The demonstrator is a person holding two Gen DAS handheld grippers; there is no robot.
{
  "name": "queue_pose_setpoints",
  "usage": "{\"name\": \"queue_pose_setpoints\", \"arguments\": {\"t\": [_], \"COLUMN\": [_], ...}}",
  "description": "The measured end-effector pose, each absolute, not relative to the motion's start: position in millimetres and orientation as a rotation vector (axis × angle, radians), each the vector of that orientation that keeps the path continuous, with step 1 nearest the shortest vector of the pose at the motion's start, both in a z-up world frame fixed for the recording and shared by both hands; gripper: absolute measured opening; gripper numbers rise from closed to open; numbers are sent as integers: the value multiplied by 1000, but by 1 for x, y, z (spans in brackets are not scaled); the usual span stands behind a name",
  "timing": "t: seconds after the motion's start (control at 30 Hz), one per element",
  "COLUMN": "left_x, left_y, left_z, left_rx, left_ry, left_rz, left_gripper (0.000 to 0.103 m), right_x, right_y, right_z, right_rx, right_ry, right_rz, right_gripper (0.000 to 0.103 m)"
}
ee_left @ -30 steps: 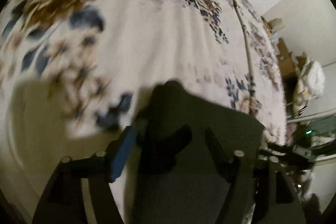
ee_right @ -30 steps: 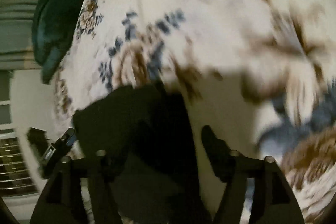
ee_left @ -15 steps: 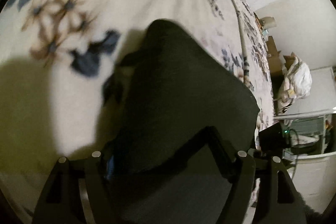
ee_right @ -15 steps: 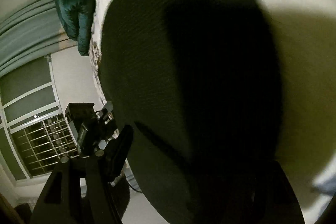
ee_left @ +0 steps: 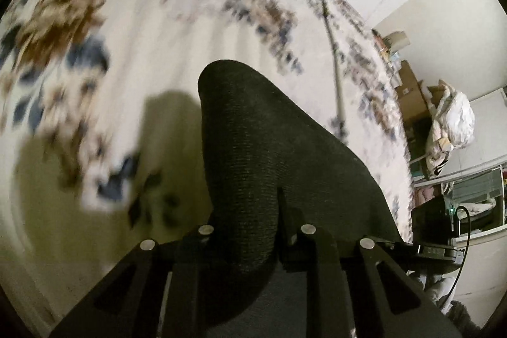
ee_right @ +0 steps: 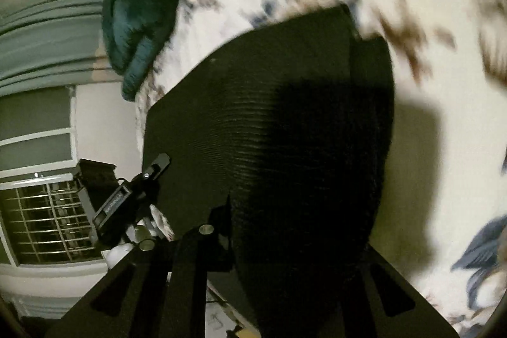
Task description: Fold small clothes
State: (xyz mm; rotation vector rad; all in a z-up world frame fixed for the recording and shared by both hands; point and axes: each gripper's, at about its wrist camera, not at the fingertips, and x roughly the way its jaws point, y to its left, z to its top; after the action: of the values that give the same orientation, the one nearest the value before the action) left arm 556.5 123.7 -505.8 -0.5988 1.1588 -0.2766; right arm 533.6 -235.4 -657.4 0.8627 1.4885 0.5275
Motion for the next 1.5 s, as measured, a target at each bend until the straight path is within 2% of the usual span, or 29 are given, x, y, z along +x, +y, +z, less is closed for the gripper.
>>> {"name": "queue_pose_setpoints", "arguments": {"t": [0.3, 0.6, 0.7, 0.77, 0.8, 0.87, 0.9, 0.93, 0.97, 1.0, 1.03, 1.1, 1.27, 1.5], "left_x": [686, 774, 777, 774, 771, 766, 764, 760, 756, 750, 744, 732, 696, 651], "left_y": [85, 38, 32, 31, 30, 28, 27, 25, 22, 20, 17, 11, -7, -15], "left_z": [-477, -534, -544, -544, -543, -540, -538, -536, -533, -530, -528, -523, -492, -419], "left_rx": [-562, -372, -311, -280, -256, -215, -191, -161, -128, -98, -69, -36, 0, -33], "left_ry": [1091, 1193, 1204, 1191, 1183, 1167, 1157, 1148, 1138, 1127, 1117, 1117, 1085, 1041], "left_rz": [-331, -322, -298, -289, -267, -233, -203, -173, -140, -107, -77, -38, -13, -18], "left_gripper": [17, 20, 27, 32, 38, 44, 54, 62, 65, 74, 87, 99, 103, 103], "right_x": [651, 754, 761, 758, 755, 751, 749, 747, 744, 740, 734, 722, 687, 636], "right_y": [-272, -297, -297, -301, -303, -301, -298, -295, -291, -285, -280, -271, -266, -260], "right_z": [-599, -653, -670, -674, -673, -670, -668, -664, -659, -654, -650, -642, -608, -525], "right_rx": [806, 771, 758, 730, 690, 631, 555, 500, 414, 327, 258, 147, 20, -35], "right_ry": [1350, 1393, 1413, 1419, 1420, 1432, 1445, 1444, 1441, 1433, 1429, 1416, 1337, 1216], "right_rz": [458, 315, 302, 284, 254, 206, 145, 109, 67, 24, -13, -91, -217, -272], "right_gripper": [17, 17, 17, 24, 33, 51, 65, 73, 79, 94, 103, 103, 103, 103]}}
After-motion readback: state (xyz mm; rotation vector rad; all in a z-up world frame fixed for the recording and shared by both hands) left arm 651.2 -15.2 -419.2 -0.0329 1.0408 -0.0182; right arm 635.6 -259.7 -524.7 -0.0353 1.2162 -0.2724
